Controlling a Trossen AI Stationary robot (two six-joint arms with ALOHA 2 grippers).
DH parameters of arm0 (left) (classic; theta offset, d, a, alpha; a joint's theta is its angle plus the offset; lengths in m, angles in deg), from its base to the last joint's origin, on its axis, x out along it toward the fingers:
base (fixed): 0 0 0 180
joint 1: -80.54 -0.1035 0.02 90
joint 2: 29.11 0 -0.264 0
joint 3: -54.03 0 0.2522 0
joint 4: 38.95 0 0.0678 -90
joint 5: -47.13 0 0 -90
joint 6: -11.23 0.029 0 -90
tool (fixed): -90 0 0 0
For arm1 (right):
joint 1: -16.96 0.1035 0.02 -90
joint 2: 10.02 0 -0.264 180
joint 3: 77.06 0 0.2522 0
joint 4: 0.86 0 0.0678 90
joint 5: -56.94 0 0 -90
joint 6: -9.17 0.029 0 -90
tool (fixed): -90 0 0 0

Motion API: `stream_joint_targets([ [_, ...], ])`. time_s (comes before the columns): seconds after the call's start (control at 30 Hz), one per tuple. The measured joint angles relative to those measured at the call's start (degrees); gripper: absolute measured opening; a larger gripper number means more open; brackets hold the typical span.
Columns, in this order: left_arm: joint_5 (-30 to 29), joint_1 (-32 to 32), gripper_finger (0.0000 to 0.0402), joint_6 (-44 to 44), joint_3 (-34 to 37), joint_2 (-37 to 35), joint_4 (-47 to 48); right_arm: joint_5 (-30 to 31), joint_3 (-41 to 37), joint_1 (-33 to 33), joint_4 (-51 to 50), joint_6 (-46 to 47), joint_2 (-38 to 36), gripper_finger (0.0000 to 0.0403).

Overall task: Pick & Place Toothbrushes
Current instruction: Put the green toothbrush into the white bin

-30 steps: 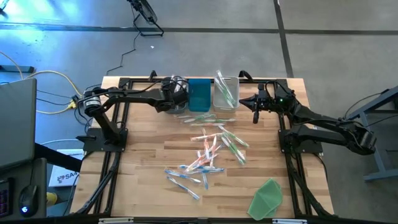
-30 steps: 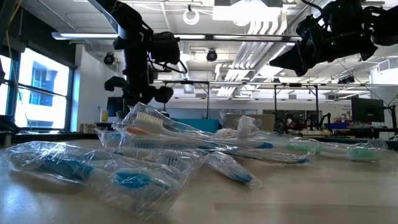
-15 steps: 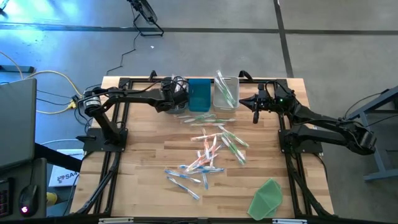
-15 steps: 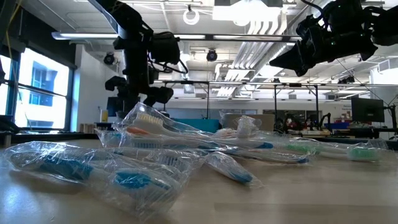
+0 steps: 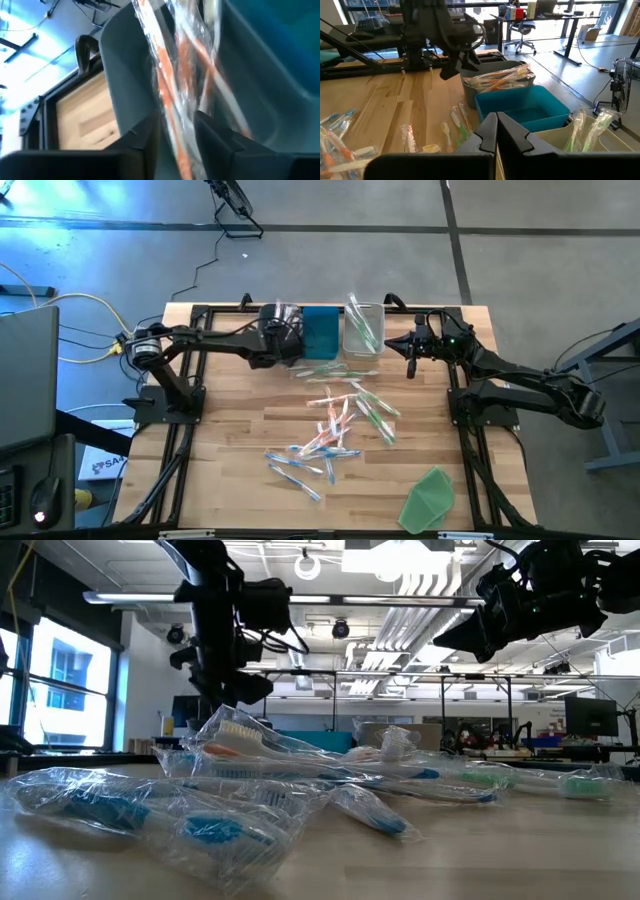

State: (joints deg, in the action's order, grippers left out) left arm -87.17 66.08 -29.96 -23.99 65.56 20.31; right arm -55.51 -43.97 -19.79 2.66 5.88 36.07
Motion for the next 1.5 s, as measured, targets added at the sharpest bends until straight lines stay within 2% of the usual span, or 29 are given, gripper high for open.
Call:
stream_joint_targets([
  [0.17,-1.7,3.2,0.0044,-0.7,0.0,-3.0,3.0,0.0,0.0,0.0,-0.2,0.4,0.0,0.0003],
  [0.3,-5.5,5.6,0.0007,-0.7,0.0,-5.3,5.3,0.0,0.0,0.0,-0.6,0.6,0.0,0.0003],
  [0.43,-6.2,6.3,0.0006,-1.6,0.8,-8.1,8.9,0.0,0.0,0.0,-0.8,0.7,0.0,0.0002],
  [0.57,-5.3,6.2,0.0002,-3.2,4.2,-11.7,8.1,0.0,0.0,0.0,-0.8,0.7,0.0,0.0002],
  [0.7,-3.6,6.3,0.0001,-3.7,9.7,-15.1,1.3,0.0,0.0,0.0,-0.8,0.7,0.0,0.0002],
  [0.8,-0.2,6.3,0.0001,-2.3,14.5,-17.5,-8.0,0.0,0.0,0.0,-0.9,0.7,0.0,0.0002],
  [1.0,4.5,8.2,0.0000,4.4,23.7,-20.8,-28.9,0.0,0.0,0.0,-0.9,0.7,0.0,0.0002],
  [1.17,9.4,10.5,0.0000,13.0,28.0,-22.6,-44.7,0.0,0.0,0.0,-0.9,0.7,0.0,0.0002],
  [1.27,15.9,12.2,0.0000,20.3,29.1,-22.6,-54.2,0.0,0.0,0.0,-1.1,0.7,0.0,0.0002],
  [1.33,22.9,13.2,0.0000,25.2,29.3,-22.6,-59.3,0.0,0.0,0.0,-1.1,0.8,0.0,0.0002],
  [1.43,32.7,14.4,0.0000,29.4,29.2,-22.5,-62.5,0.0,0.0,0.0,-1.2,4.1,0.0,0.0002],
  [1.5,34.3,15.2,0.0000,29.6,29.2,-22.5,-62.5,-0.1,0.0,0.0,-1.5,6.6,0.0,0.0002],
])
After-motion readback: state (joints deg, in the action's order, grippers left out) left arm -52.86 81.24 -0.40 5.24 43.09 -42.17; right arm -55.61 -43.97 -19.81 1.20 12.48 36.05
